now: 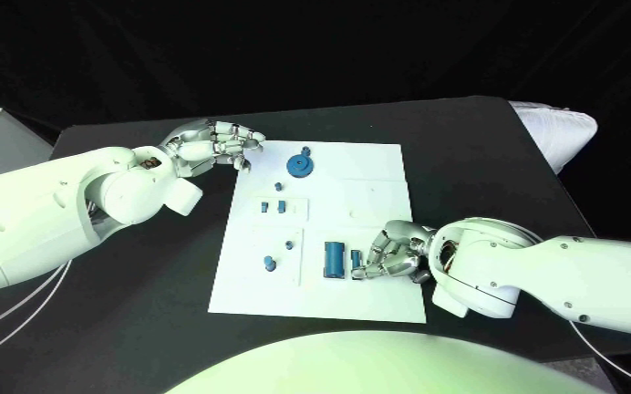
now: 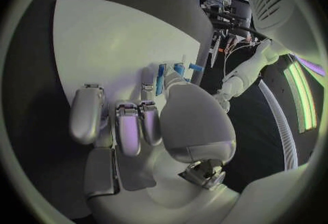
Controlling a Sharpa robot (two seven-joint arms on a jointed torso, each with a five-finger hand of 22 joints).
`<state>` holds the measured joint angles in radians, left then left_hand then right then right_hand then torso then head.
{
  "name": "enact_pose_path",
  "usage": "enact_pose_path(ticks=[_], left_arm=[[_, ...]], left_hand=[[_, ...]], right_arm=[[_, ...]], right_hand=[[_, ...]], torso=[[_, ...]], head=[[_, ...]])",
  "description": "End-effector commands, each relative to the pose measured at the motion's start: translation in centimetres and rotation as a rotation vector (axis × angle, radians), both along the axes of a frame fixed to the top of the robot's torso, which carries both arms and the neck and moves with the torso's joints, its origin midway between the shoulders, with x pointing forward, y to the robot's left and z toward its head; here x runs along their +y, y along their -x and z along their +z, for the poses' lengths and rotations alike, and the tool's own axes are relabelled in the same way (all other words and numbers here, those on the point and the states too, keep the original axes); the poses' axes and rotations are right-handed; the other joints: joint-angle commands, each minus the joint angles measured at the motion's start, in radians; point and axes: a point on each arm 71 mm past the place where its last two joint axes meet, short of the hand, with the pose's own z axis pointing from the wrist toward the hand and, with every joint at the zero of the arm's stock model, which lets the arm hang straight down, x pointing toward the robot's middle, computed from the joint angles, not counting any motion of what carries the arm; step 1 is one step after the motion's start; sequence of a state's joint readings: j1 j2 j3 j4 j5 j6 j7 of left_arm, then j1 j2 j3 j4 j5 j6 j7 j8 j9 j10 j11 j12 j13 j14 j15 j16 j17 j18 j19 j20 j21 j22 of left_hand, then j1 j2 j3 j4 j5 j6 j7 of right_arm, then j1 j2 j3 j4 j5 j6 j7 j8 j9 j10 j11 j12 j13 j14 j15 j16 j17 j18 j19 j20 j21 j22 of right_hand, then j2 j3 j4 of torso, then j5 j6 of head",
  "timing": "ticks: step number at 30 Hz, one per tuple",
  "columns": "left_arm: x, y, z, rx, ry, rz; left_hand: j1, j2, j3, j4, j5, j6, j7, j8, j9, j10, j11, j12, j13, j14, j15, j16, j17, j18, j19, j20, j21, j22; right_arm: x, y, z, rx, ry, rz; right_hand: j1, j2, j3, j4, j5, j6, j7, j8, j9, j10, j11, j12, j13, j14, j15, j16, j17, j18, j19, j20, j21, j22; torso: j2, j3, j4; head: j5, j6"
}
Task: Assemble the parts on the task board
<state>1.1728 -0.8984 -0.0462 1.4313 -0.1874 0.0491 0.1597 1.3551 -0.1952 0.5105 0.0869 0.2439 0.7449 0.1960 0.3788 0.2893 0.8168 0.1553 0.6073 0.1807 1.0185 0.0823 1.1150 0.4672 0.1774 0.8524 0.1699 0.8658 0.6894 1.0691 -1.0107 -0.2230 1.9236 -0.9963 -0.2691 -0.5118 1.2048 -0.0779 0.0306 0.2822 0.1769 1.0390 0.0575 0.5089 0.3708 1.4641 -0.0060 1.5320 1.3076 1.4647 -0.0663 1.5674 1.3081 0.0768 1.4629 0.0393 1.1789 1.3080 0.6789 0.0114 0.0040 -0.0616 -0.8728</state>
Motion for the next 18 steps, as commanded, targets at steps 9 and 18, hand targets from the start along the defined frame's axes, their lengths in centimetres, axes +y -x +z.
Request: enact_pose_path(ticks=[9, 18], left_arm=[[-0.22, 0.15, 0.06, -0.004, 0.007, -0.023], [-0.1, 0.12, 0.1, -0.011, 0.009, -0.016]], left_hand=[[-0.001, 0.011, 0.0, 0.007, -0.001, -0.006, 0.029, 0.004, -0.001, -0.006, 0.0, 0.004, -0.001, -0.005, -0.002, 0.003, 0.0, 0.006, 0.001, 0.007, -0.004, -0.002], [-0.001, 0.011, 0.0, 0.007, -0.001, -0.006, 0.029, 0.004, -0.001, -0.006, 0.0, 0.004, -0.001, -0.005, -0.002, 0.003, 0.0, 0.006, 0.001, 0.007, -0.004, -0.002]], right_arm=[[-0.29, -0.45, -0.16, -0.053, 0.048, 0.0], [-0.84, -0.56, 0.53, 0.026, -0.07, -0.023]], right_hand=[[0.061, 0.004, 0.002, -0.002, -0.074, -0.008, 0.001, -0.007, -0.008, 0.089, -0.007, 0.002, 0.245, 0.106, -0.008, 0.003, 0.263, -0.011, 0.02, -0.005, -0.001, 0.162], [0.01, -0.044, -0.057, 0.009, -0.005, -0.038, 0.016, -0.024, -0.017, 0.074, 0.005, -0.028, 0.23, 0.104, 0.002, -0.001, 0.254, -0.005, 0.009, 0.002, -0.045, 0.154]], torso=[[0.0, -0.0009, 0.0005], [-0.001, -0.0004, 0.0009]], head=[[0.003, 0.0], [0.004, 0.0]])
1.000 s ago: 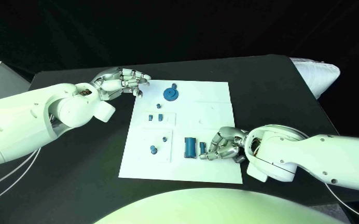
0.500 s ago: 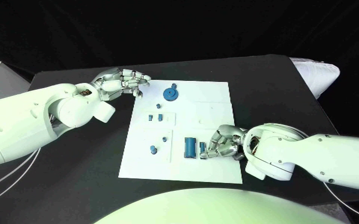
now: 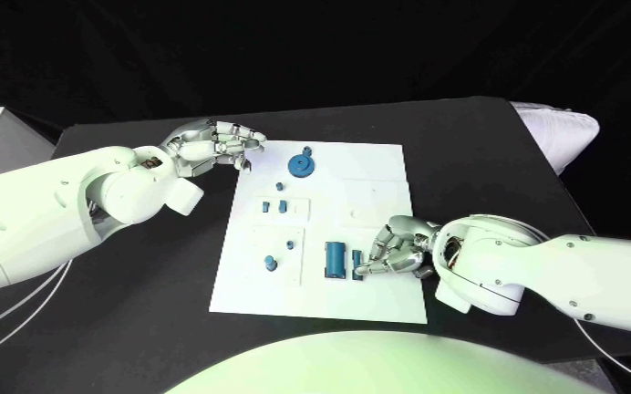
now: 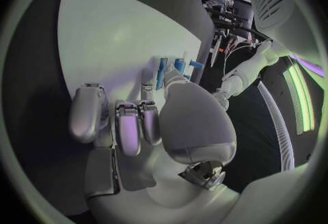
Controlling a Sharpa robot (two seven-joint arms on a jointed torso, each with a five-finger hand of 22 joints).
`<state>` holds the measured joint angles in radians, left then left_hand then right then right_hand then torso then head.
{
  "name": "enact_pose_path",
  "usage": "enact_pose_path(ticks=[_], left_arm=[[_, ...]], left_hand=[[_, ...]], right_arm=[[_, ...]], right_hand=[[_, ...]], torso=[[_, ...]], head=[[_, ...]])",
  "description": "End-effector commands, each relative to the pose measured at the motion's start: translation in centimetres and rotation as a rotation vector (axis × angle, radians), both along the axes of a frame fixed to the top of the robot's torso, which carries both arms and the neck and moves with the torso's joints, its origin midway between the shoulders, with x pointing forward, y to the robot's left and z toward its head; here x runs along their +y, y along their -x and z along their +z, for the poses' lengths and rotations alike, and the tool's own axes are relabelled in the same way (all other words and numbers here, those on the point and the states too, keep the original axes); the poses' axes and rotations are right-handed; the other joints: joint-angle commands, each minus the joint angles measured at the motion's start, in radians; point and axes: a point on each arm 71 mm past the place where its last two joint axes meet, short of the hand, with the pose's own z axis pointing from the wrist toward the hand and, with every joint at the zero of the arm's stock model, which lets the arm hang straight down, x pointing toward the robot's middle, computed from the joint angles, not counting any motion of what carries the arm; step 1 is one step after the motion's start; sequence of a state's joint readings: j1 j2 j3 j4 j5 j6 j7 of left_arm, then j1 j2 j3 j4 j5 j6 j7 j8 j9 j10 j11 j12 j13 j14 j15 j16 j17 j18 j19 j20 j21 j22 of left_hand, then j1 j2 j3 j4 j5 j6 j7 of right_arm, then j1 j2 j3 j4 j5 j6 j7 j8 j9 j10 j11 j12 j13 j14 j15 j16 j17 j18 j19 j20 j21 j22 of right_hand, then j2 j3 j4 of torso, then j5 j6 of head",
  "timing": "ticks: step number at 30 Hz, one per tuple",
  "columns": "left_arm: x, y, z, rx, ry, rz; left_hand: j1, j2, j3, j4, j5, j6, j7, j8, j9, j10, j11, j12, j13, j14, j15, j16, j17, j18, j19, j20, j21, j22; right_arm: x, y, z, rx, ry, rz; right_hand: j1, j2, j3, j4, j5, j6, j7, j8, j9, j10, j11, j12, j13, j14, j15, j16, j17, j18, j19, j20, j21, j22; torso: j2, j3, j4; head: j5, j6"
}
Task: Assemble the parts on the task board
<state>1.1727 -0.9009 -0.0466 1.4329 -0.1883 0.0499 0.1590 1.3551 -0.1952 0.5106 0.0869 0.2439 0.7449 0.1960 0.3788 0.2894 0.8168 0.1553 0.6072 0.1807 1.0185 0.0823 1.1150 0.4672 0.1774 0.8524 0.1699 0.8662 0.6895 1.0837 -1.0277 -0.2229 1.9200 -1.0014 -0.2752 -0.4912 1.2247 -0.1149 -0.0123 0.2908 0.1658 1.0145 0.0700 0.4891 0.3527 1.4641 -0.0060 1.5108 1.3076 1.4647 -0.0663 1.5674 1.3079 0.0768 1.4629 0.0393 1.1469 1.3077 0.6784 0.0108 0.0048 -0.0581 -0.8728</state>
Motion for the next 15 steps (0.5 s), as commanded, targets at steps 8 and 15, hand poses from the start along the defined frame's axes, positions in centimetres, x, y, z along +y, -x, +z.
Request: enact_pose_path(ticks=[8, 15], left_arm=[[0.1, -0.2, 0.3, -0.041, 0.025, 0.023], [0.3, -0.4, 0.5, -0.072, 0.046, 0.065]], left_hand=[[0.002, 0.011, 0.001, 0.006, 0.0, -0.007, 0.028, 0.007, -0.002, -0.006, -0.001, 0.007, -0.002, -0.006, -0.002, 0.003, 0.0, 0.006, 0.001, 0.007, -0.005, -0.002], [0.004, 0.012, 0.003, 0.005, 0.0, -0.006, 0.028, 0.009, -0.002, -0.005, -0.001, 0.008, -0.002, -0.007, -0.003, 0.003, 0.0, 0.006, 0.001, 0.007, -0.005, -0.002]], right_arm=[[-1.2, -1.5, 1.9, 0.089, -0.227, -0.039], [-1.9, -3.8, 3.3, 0.02, -0.399, -0.052]], right_hand=[[-0.031, -0.006, -0.06, 0.0, -0.002, -0.033, 0.014, -0.012, 0.0, 0.073, 0.015, -0.006, 0.231, 0.104, 0.011, -0.002, 0.253, -0.003, 0.004, 0.01, -0.033, 0.15], [0.05, 0.038, -0.056, -0.013, -0.006, -0.05, 0.02, -0.019, -0.001, 0.055, 0.021, -0.034, 0.217, 0.09, 0.015, -0.032, 0.202, 0.013, -0.02, 0.016, -0.133, 0.126]], torso=[[0.0, -0.0012, -0.0002], [-0.002, -0.0022, 0.0004]], head=[[-0.001, 0.0], [0.006, 0.021]])
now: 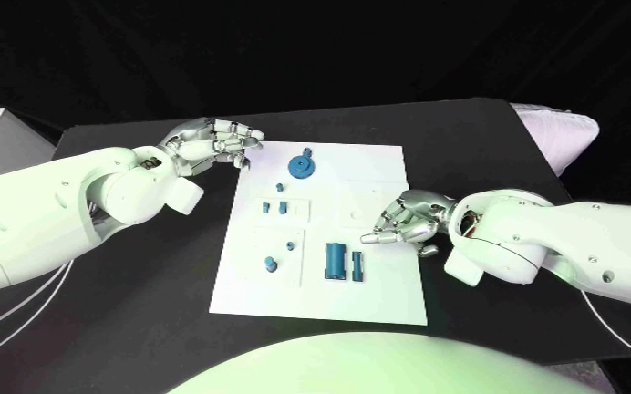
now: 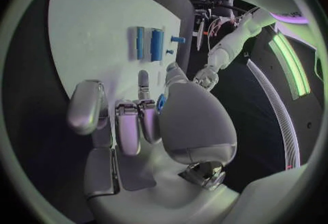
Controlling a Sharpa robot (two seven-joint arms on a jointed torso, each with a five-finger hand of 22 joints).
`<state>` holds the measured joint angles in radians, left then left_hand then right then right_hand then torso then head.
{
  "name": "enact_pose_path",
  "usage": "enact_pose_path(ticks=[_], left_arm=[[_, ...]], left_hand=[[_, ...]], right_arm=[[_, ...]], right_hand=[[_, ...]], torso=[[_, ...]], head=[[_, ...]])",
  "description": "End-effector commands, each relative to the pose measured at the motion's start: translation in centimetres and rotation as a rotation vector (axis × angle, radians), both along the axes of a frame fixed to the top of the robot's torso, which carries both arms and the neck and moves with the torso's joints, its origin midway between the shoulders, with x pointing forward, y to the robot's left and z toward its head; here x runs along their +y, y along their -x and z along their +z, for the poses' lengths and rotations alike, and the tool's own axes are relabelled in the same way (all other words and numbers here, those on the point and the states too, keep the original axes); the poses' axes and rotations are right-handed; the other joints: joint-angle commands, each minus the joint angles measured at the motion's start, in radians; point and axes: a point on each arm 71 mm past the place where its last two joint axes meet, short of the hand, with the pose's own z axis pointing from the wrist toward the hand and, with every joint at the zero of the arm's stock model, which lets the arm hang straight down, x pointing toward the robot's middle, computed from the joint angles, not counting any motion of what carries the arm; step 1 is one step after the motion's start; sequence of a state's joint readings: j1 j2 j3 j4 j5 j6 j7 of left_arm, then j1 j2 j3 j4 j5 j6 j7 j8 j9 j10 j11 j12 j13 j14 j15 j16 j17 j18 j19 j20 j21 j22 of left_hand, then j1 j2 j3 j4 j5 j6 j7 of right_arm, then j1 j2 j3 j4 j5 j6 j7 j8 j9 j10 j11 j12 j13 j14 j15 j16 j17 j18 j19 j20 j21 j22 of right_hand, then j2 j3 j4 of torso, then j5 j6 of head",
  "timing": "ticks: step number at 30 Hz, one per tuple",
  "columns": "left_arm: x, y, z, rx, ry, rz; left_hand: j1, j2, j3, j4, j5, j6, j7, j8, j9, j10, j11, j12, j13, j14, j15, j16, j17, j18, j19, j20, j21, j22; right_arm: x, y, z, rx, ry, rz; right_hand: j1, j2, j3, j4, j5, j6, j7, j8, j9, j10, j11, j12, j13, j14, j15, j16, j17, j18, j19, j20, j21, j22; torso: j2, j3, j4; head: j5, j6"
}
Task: Assemble the parts on the task board
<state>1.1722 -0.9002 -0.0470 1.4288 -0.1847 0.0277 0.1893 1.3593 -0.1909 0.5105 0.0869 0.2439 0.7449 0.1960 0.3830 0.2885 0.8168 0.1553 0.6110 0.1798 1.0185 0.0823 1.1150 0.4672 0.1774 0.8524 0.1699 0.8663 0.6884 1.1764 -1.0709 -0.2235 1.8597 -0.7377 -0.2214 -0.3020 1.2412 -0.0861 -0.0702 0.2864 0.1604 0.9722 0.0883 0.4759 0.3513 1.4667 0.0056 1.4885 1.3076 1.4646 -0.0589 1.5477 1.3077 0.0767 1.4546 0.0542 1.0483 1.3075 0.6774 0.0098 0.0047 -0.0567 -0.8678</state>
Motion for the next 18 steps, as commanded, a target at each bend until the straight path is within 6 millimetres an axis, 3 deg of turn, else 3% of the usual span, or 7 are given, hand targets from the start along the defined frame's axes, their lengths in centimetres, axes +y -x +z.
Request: enact_pose_path(ticks=[1, 6, 10, 12, 13, 15, 18], left_arm=[[0.1, -0.3, 0.4, -0.053, 0.041, 0.05], [0.3, -0.6, 0.5, -0.086, 0.067, 0.102], [0.4, -1.0, 0.4, -0.114, 0.091, 0.151], [0.4, -1.4, 0.3, -0.123, 0.104, 0.187], [0.4, -1.6, 0.3, -0.126, 0.111, 0.206], [0.5, -2.0, 0.1, -0.131, 0.122, 0.246], [0.7, -2.7, -0.5, -0.147, 0.126, 0.302]], left_hand=[[0.002, 0.008, 0.004, 0.004, 0.0, -0.005, 0.027, 0.006, -0.001, -0.005, -0.002, 0.005, -0.001, -0.007, -0.003, 0.003, 0.0, 0.006, 0.001, 0.007, -0.006, -0.001], [0.005, 0.009, 0.006, 0.003, 0.001, -0.004, 0.027, 0.008, -0.001, -0.004, -0.002, 0.007, -0.001, -0.01, -0.004, 0.0, -0.002, 0.006, 0.0, 0.006, -0.006, -0.001], [0.009, 0.011, 0.01, 0.002, 0.0, -0.004, 0.027, 0.013, -0.001, -0.002, -0.002, 0.01, -0.002, -0.021, -0.004, -0.01, -0.006, 0.006, -0.005, 0.006, -0.01, -0.002], [0.005, 0.011, 0.01, 0.005, -0.001, -0.004, 0.027, 0.016, -0.002, -0.003, -0.002, 0.011, -0.003, -0.027, -0.003, -0.018, -0.01, 0.005, -0.01, 0.006, -0.014, -0.004], [-0.014, 0.008, 0.002, 0.023, -0.013, -0.007, 0.027, 0.02, -0.004, -0.01, -0.002, 0.009, -0.008, -0.045, 0.001, -0.041, -0.02, 0.004, -0.025, 0.011, -0.033, -0.014], [-0.026, 0.005, -0.018, 0.044, -0.075, -0.012, 0.025, 0.032, -0.005, -0.021, 0.001, 0.003, -0.019, -0.077, 0.006, -0.086, -0.039, 0.004, -0.045, 0.019, -0.081, -0.044], [-0.005, 0.012, -0.016, 0.057, -0.081, -0.002, 0.019, 0.054, -0.008, -0.03, 0.005, -0.025, -0.049, -0.156, 0.02, -0.218, -0.097, 0.001, -0.089, 0.035, -0.18, -0.104]], right_arm=[[0.3, -1.1, 1.0, -0.041, -0.226, 0.008], [-0.4, -4.0, 1.8, -0.153, -0.345, -0.067], [-1.1, -6.7, 2.2, -0.232, -0.388, -0.121], [-1.5, -7.9, 2.3, -0.268, -0.395, -0.145], [-1.7, -8.4, 2.3, -0.285, -0.397, -0.157], [-2.1, -9.6, 2.4, -0.325, -0.406, -0.186], [-2.7, -11.6, 2.7, -0.403, -0.43, -0.242]], right_hand=[[0.037, 0.01, 0.002, -0.009, -0.001, -0.008, 0.002, -0.006, 0.0, 0.052, 0.009, -0.013, 0.216, 0.09, 0.008, -0.012, 0.202, 0.013, -0.013, 0.001, -0.037, 0.125], [0.08, 0.022, -0.016, -0.003, -0.005, -0.033, 0.014, -0.013, -0.001, -0.015, 0.02, -0.121, 0.16, 0.057, 0.018, -0.085, 0.098, 0.045, -0.076, 0.01, -0.269, 0.06], [0.148, 0.044, -0.022, -0.005, -0.015, -0.082, 0.036, -0.011, 0.003, -0.194, 0.041, -0.378, 0.012, -0.043, 0.037, -0.274, -0.128, 0.102, -0.226, 0.033, -0.74, -0.102], [0.169, 0.054, -0.029, -0.003, -0.025, -0.118, 0.05, -0.006, 0.006, -0.356, 0.056, -0.591, -0.126, -0.155, 0.054, -0.452, -0.316, 0.101, -0.272, 0.048, -0.802, -0.15], [0.181, 0.058, -0.034, -0.002, -0.028, -0.149, 0.066, -0.007, 0.003, -0.469, 0.072, -0.735, -0.228, -0.265, 0.071, -0.599, -0.46, 0.098, -0.317, 0.063, -0.848, -0.185], [0.212, 0.07, -0.039, 0.001, -0.028, -0.195, 0.086, 0.0, -0.002, -0.556, 0.098, -0.825, -0.329, -0.383, 0.101, -0.711, -0.527, 0.096, -0.401, 0.093, -0.935, -0.261], [0.245, 0.082, -0.047, 0.0, -0.033, -0.237, 0.105, 0.005, -0.012, -0.609, 0.125, -0.928, -0.476, -0.496, 0.137, -0.811, -0.58, 0.095, -0.484, 0.127, -0.967, -0.352]], torso=[[-0.002, -0.0022, 0.0009], [-0.008, -0.0065, -0.0027], [-0.017, -0.0121, -0.0059], [-0.018, -0.0126, -0.0058], [-0.02, -0.0128, -0.005], [-0.024, -0.0119, -0.0034], [-0.033, -0.01, -0.0024]], head=[[0.006, 0.021], [0.01, 0.048], [0.01, 0.087], [0.01, 0.108], [0.009, 0.117], [0.011, 0.134], [0.012, 0.159]])
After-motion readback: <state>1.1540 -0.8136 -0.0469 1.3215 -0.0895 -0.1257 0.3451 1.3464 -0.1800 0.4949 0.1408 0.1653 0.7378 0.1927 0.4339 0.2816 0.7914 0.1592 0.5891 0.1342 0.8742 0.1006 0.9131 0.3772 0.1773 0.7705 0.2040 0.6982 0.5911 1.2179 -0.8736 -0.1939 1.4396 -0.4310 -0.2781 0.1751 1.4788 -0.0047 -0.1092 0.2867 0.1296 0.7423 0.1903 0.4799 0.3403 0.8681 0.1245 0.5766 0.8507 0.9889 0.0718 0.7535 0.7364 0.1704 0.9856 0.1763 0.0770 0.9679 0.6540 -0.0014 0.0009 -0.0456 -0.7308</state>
